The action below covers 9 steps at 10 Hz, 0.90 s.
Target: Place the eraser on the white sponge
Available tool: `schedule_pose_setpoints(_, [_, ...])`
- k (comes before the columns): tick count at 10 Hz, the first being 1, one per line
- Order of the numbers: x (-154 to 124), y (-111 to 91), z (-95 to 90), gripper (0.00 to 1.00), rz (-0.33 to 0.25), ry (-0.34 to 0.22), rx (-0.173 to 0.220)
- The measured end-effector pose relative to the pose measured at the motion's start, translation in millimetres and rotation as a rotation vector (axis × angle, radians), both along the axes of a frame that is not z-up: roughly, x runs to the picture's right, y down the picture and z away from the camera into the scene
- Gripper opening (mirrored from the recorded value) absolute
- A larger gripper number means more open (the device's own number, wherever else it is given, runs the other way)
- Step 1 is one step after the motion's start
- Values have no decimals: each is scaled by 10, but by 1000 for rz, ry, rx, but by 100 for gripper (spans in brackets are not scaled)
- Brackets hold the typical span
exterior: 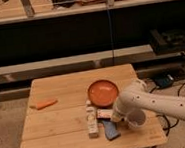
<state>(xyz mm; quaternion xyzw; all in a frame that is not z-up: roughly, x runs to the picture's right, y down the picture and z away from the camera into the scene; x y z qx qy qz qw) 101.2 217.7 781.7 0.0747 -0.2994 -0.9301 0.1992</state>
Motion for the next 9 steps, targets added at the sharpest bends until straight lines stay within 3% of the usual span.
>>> schedule_pose_setpoints(6, [29, -10, 4, 45, -13, -9, -3])
schedule_pose_setpoints(9, [45, -18, 12, 62, -15, -8, -5])
